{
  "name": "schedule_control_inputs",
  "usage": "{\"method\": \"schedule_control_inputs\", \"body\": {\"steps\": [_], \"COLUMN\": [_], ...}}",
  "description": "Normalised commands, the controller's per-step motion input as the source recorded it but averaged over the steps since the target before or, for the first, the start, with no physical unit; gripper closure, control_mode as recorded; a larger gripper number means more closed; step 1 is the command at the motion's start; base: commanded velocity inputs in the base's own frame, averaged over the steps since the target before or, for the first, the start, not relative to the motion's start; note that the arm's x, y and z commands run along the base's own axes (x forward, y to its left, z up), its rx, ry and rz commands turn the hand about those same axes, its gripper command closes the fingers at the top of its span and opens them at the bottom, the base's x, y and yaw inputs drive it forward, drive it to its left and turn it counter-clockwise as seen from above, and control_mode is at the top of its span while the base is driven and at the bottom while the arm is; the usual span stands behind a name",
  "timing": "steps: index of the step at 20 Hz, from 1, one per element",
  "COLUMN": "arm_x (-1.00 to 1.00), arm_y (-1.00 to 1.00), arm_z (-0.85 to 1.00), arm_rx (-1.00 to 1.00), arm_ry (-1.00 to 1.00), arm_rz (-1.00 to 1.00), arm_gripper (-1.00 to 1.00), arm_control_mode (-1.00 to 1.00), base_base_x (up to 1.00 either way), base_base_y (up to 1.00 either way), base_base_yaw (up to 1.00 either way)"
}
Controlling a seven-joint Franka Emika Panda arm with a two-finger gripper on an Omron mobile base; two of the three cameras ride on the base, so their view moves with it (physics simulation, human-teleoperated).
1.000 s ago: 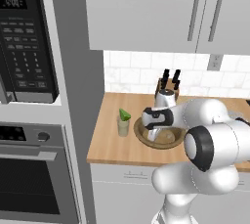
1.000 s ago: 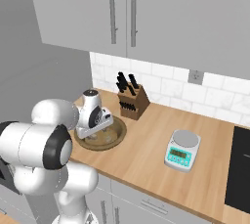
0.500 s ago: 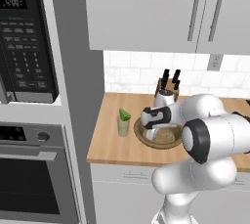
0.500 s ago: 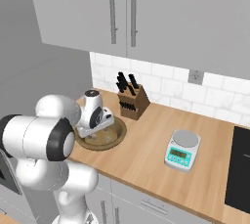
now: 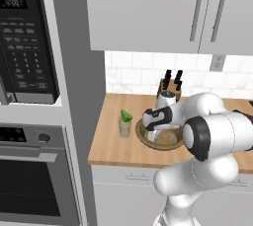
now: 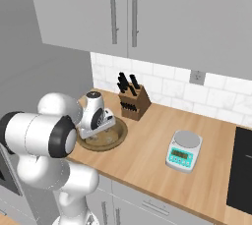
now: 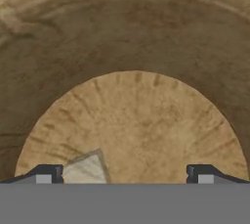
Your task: Grab a lemon wedge from the fridge and one ice cube from the ice bowl, and put them in the glass of lemonade.
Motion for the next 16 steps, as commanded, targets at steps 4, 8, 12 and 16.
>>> {"method": "schedule_control_inputs", "body": {"steps": [4, 8, 12, 16], "arm_x": [0.0, 0.0, -0.03, -0.07], "arm_y": [0.03, 0.01, 0.0, 0.04], "arm_z": [-0.14, -0.13, -0.05, 0.0], "arm_rx": [0.0, 0.0, 0.0, 0.0], "arm_ry": [-0.04, -0.07, -0.06, -0.06], "arm_rz": [0.0, 0.0, 0.0, 0.0], "arm_gripper": [-1.0, -1.0, -1.0, -1.0], "arm_control_mode": [-1.0, -1.0, -1.0, -1.0], "base_base_x": [0.0, 0.0, 0.0, 0.0], "base_base_y": [0.0, 0.0, 0.0, 0.0], "base_base_yaw": [0.0, 0.0, 0.0, 0.0]}}
